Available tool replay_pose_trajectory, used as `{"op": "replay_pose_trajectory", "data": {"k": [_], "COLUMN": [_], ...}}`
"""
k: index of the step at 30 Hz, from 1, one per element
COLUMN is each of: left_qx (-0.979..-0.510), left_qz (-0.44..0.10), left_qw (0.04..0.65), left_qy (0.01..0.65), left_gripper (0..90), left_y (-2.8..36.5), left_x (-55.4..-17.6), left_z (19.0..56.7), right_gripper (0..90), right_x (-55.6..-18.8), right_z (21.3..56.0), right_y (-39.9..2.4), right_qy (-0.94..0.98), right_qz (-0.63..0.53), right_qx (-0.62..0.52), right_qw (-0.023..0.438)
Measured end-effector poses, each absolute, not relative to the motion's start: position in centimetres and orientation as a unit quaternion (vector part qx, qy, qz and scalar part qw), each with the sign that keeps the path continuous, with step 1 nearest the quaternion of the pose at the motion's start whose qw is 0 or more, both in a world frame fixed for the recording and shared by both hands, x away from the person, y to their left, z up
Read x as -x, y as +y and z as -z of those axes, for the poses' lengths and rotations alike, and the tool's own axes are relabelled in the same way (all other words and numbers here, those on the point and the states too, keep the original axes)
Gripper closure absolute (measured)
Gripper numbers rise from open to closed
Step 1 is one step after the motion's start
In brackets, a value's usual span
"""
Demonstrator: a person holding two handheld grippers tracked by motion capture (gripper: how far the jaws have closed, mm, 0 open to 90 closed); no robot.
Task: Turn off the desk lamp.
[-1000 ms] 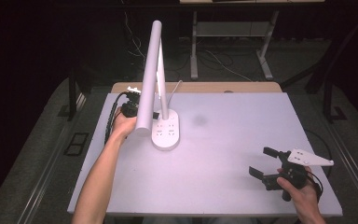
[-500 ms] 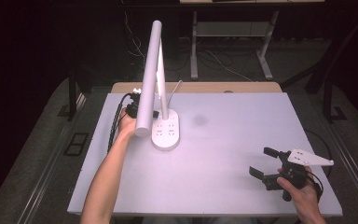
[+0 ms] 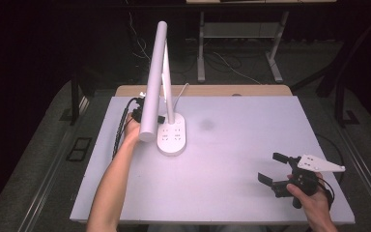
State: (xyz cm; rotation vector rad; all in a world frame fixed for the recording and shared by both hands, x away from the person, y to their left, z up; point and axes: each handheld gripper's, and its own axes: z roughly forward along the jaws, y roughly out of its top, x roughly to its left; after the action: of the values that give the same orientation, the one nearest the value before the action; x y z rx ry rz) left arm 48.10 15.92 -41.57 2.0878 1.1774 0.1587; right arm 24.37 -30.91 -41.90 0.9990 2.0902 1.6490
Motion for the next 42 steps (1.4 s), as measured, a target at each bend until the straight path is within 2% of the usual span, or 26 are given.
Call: {"op": "replay_pose_trajectory", "data": {"k": [17, 28, 38, 42], "left_qx": [-0.81, -0.819, -0.806, -0.795], "left_qz": [-0.05, -0.065, -0.065, -0.075], "left_qw": [0.351, 0.338, 0.351, 0.366], "left_qy": [0.468, 0.459, 0.472, 0.477], "left_gripper": [90.0, 90.0, 90.0, 85.6], "left_y": [15.5, 14.9, 15.3, 15.7], "left_x": [-48.2, -48.1, -47.9, -47.7], "left_z": [41.5, 41.2, 41.0, 40.7], "right_gripper": [0.9, 0.9, 0.9, 0.9], "right_x": [-24.1, -24.1, -24.2, -24.2], "right_z": [41.6, 41.7, 41.7, 41.7], "right_y": [-30.9, -31.0, -31.1, -31.1], "right_qy": [0.727, 0.725, 0.723, 0.722], "right_qz": [-0.576, -0.576, -0.578, -0.578], "right_qx": [-0.342, -0.344, -0.347, -0.347], "right_qw": [0.152, 0.152, 0.154, 0.155]}}
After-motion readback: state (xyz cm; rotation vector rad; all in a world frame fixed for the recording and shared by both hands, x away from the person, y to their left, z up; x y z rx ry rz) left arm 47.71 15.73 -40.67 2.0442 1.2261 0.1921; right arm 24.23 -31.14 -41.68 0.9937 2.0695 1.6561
